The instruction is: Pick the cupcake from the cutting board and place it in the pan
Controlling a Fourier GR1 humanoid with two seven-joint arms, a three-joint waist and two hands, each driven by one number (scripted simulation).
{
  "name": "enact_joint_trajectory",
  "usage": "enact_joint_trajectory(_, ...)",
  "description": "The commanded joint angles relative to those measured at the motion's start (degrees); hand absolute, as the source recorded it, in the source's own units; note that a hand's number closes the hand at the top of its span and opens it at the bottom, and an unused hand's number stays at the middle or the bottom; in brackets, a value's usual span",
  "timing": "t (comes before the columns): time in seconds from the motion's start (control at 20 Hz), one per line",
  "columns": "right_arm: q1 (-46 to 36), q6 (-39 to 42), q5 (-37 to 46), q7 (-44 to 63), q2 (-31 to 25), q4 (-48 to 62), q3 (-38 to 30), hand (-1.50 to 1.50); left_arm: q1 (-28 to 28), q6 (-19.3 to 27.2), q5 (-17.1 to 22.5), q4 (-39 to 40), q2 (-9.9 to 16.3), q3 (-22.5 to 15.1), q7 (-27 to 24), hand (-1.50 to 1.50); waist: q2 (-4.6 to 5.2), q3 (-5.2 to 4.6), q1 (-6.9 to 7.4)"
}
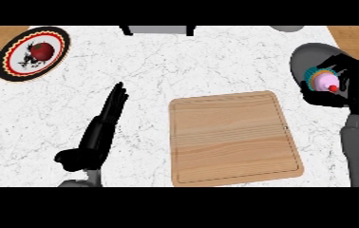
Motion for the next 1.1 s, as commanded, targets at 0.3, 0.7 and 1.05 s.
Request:
enact_joint_trajectory(0.3, -14.46, -16.79, -3.76, -18.11, -9.0, 32.79, -13.15, 1.5, -2.32, -0.25, -0.66, 1.44, -0.27, -0.29, 1.38, 0.0, 0.71, 0.16, 1.45)
enact_joint_trajectory(0.7, -22.67, -18.79, -6.76, -30.23, -17.17, 51.67, -18.19, 1.5, -4.82, -0.57, 0.1, 1.3, -0.58, 0.56, 1.29, 0.0, 1.37, 0.29, 2.74)
enact_joint_trajectory(1.05, -22.22, -6.0, 2.48, -20.53, -19.73, 63.74, -9.67, -1.5, -3.76, -2.59, 0.08, 1.04, 0.06, -0.95, 0.03, 0.0, 2.4, 0.31, 5.27)
